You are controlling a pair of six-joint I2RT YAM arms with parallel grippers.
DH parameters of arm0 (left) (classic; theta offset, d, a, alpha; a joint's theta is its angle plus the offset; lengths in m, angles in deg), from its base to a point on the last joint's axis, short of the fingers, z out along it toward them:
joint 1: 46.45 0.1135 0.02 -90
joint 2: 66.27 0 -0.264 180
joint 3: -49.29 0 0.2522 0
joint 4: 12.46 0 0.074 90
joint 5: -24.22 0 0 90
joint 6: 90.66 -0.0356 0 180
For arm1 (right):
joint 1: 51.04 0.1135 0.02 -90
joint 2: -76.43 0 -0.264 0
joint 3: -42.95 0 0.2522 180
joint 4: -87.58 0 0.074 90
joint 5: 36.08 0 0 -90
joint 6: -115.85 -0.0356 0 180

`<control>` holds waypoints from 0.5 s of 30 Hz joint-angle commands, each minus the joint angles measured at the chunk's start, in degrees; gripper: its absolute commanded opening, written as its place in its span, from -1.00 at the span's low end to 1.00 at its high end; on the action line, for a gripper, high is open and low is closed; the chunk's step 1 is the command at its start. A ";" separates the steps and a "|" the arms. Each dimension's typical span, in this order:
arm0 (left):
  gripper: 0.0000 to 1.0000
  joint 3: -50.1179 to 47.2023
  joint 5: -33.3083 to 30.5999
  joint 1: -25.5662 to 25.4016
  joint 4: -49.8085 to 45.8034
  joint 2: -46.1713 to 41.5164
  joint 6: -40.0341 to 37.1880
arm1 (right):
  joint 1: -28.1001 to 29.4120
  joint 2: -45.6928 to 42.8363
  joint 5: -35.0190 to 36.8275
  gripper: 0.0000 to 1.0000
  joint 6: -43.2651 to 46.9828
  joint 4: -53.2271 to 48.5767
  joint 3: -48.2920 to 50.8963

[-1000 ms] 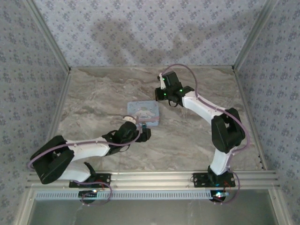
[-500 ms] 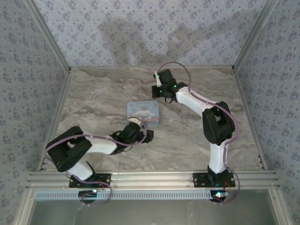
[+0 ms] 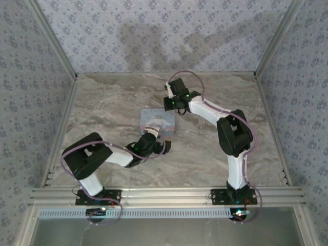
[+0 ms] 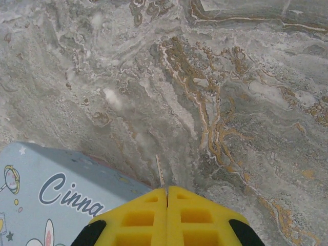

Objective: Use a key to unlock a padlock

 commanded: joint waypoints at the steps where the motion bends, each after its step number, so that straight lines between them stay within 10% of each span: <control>1: 0.83 2.35 11.42 -0.15 6.88 3.18 -1.29 | 0.42 0.60 0.34 -1.00 0.93 -0.15 0.38; 15: 0.56 0.23 21.05 3.21 11.29 2.42 -0.87 | 0.96 0.88 0.72 -1.00 1.06 0.96 2.45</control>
